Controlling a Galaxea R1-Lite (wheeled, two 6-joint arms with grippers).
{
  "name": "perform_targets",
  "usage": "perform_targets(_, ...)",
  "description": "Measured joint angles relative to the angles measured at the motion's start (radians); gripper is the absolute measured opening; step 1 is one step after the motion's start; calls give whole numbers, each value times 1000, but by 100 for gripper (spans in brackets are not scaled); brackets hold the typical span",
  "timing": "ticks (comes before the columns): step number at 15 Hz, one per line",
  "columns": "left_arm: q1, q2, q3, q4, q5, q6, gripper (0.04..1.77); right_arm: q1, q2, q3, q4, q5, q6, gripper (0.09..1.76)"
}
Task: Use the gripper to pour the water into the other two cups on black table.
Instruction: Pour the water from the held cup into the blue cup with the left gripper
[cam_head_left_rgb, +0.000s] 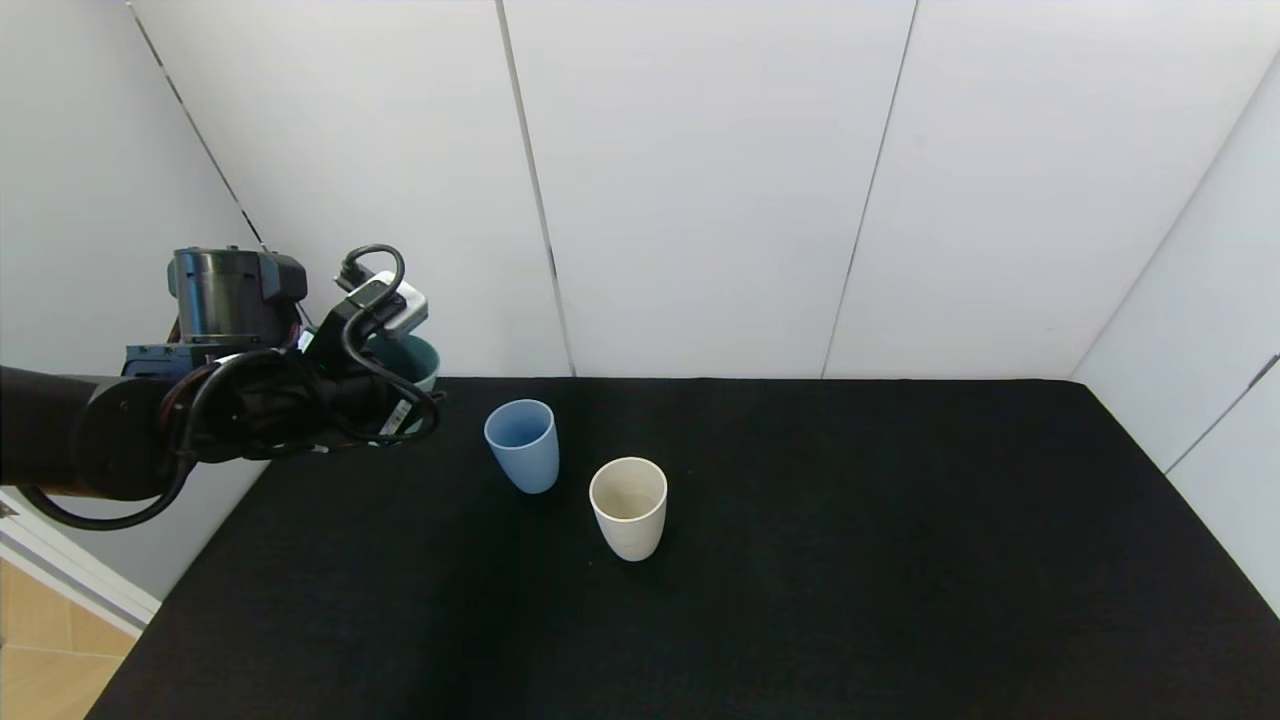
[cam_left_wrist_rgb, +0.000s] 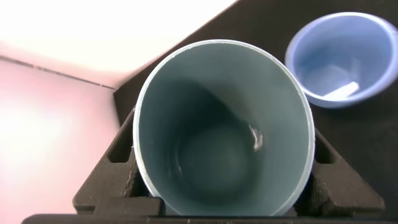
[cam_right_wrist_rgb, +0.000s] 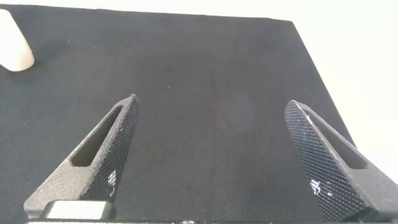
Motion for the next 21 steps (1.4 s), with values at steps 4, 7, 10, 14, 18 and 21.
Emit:
perform_targets(4,-39,-24,-6,26,62,75,119,0,0,0,0,0,0,171)
perform_targets(7,-44,-33,4,29,84,130,119,0,0,0,0,0,0,171)
perform_targets(10,-46,-35,9,29,118,192,119,0,0,0,0,0,0,171)
perform_targets(14,-87,-38,16,81,175,227,119,0,0,0,0,0,0,171)
perform_targets(18,-132,-34,17,96,237,269,119,0,0,0,0,0,0,171)
perform_targets(21,-148,-20,15,96,271,295,119,0,0,0,0,0,0,171)
